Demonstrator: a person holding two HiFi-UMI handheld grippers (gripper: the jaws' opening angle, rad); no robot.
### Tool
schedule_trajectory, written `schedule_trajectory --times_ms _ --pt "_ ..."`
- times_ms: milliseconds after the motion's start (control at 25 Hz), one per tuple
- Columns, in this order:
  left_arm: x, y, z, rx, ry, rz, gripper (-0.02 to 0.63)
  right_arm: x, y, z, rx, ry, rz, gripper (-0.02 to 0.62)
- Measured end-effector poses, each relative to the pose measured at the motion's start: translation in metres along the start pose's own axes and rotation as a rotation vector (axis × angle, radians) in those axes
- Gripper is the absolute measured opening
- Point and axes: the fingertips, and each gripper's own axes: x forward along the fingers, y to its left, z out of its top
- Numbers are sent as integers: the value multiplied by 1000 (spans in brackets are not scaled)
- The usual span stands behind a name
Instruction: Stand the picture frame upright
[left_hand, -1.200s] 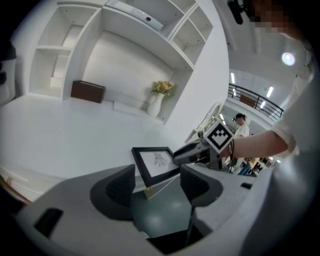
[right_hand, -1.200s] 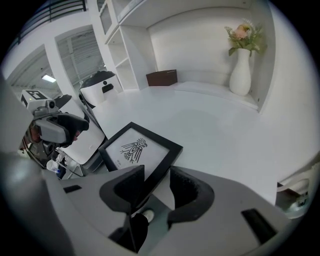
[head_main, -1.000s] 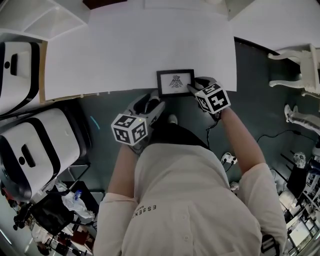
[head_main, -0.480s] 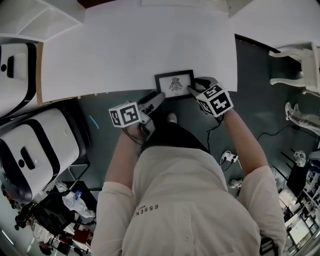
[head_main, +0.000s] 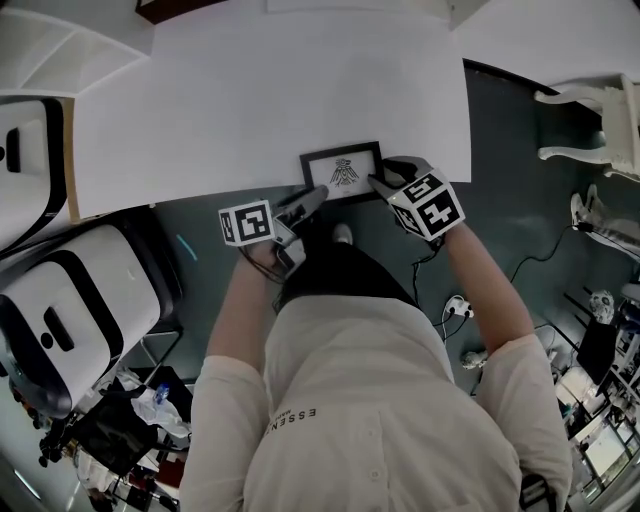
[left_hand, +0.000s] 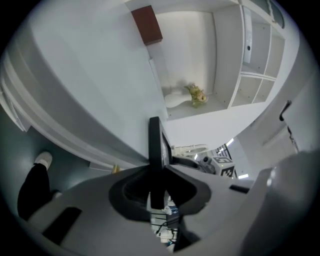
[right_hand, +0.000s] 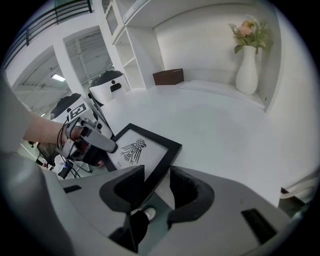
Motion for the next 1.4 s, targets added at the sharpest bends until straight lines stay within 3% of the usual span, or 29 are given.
schedule_trajectory --times_ms 240,360,560,720,880,1000,1160,1320,1400 --pt "1 -7 -1 -77 -15 -59 66 0 0 0 2 -5 24 172" --pt "-1 -8 0 -51 -16 -57 66 0 0 0 6 -17 70 175" --pt "-9 -16 -2 -53 -18 -82 63 -6 3 -1 124 -68 217 205" --pt "-17 -34 5 -20 -50 -163 61 -17 11 -2 242 -127 359 229" --pt "-25 -50 10 -7 -78 -197 51 -34 22 4 361 -216 515 229" --pt "-31 -67 13 19 -90 -231 49 -43 23 9 423 -272 566 229" --pt "-38 -93 18 74 -102 -280 49 -52 25 24 443 -327 611 229" --pt "-50 -111 21 100 -108 -297 49 -70 43 50 433 -355 731 227" --pt "-60 -117 27 105 -133 -302 49 -75 53 61 393 -353 780 191"
